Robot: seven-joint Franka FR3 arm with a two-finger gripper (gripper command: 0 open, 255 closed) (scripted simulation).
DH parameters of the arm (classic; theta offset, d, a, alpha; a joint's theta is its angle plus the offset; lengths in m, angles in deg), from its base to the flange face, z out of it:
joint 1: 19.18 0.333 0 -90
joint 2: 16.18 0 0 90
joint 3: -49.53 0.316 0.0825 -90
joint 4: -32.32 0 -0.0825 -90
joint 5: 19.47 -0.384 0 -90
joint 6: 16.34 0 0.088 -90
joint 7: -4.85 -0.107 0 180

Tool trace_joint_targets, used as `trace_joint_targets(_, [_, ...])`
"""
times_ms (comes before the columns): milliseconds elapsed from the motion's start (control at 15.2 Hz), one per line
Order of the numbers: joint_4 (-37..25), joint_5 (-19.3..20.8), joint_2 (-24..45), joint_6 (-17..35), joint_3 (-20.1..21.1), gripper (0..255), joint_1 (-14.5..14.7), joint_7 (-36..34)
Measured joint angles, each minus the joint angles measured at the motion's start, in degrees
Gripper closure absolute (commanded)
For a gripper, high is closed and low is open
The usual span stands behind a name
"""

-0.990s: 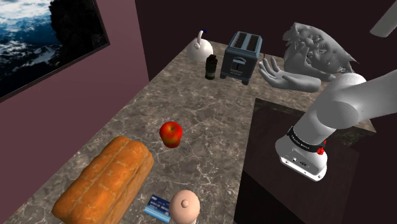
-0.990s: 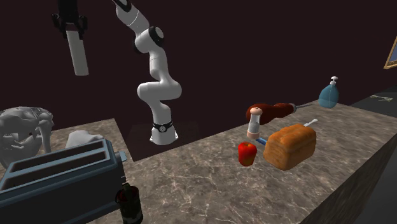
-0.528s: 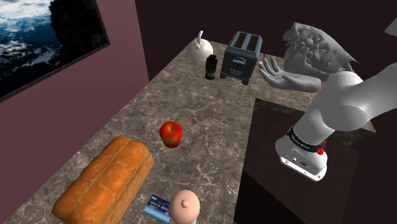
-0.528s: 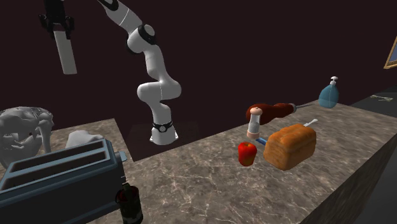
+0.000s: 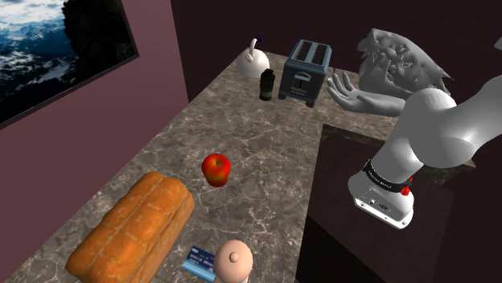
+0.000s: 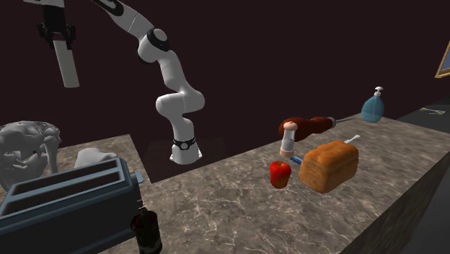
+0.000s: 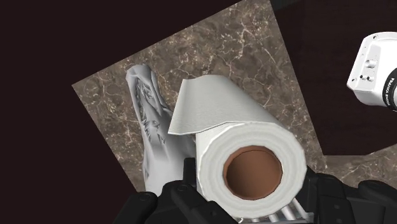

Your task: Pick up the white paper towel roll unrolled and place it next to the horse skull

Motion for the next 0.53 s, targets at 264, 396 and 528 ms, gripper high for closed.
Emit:
trace_joint_targets(264, [7.2,0.0,-2.3,3.4,3.2,255,-4.8,-1.7])
trace_joint_targets(396, [10.5,0.1,-3.5,4.9,4.7,255,-6.9,-2.6])
trace_joint_targets(528, [13.5,0.4,-4.7,6.4,5.5,255,-8.4,-3.3])
